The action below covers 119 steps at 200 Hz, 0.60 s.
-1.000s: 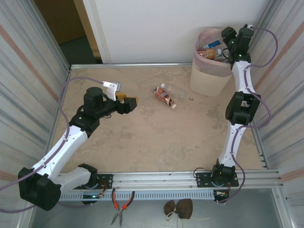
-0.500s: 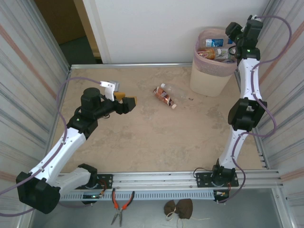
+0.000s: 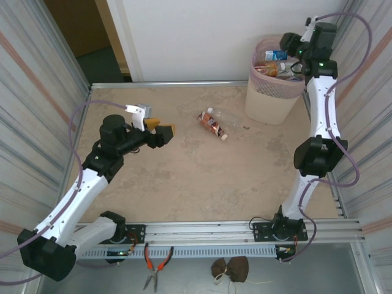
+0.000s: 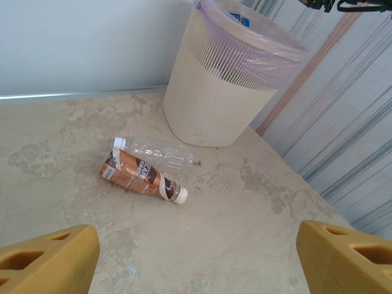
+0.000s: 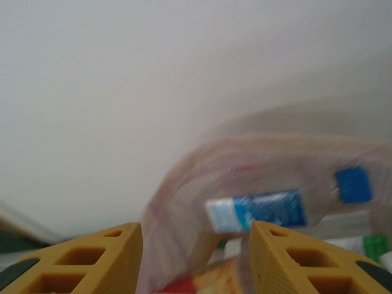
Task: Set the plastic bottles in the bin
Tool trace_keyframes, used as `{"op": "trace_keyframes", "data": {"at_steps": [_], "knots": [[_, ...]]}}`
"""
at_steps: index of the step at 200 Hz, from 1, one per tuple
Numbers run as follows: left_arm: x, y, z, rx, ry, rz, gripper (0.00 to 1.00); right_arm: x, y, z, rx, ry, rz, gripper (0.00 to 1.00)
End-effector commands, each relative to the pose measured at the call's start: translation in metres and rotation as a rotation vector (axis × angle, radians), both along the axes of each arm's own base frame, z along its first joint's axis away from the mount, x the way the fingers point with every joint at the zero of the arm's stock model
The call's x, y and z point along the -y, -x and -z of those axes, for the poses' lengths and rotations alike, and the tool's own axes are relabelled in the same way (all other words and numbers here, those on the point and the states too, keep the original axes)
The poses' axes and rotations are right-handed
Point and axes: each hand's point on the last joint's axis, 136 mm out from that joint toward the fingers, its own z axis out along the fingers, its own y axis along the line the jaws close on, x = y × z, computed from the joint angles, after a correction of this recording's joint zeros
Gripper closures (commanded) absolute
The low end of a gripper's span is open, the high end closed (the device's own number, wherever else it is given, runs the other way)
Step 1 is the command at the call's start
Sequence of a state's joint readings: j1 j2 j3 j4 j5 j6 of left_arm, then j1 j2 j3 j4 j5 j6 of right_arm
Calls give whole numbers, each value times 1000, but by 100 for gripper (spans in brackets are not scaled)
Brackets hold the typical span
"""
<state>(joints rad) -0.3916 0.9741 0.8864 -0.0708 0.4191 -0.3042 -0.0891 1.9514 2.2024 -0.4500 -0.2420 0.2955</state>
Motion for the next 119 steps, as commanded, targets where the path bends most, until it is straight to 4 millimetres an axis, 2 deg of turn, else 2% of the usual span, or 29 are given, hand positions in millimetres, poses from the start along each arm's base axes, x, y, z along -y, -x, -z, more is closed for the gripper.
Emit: {"op": "trace_keyframes", "data": {"at_steps": [1,49,52,80,119], "knots": [[-2,3,-9,28,18,3,16,-54,36,-7,-8,63,-172,53],[-1,0,-1,-3,9,4,16,-141,79,39,-86,210,-367,53],[-1,0,-1,-5,10,3,16,-147,82,53,-114,219,-385,53],[0,-2,0,-19,20,6,16,-189,100,104,-202,336,-481,52],[1,-2,3,-38,24,14,16,-230,102,171,-311,502,-571,49]]}}
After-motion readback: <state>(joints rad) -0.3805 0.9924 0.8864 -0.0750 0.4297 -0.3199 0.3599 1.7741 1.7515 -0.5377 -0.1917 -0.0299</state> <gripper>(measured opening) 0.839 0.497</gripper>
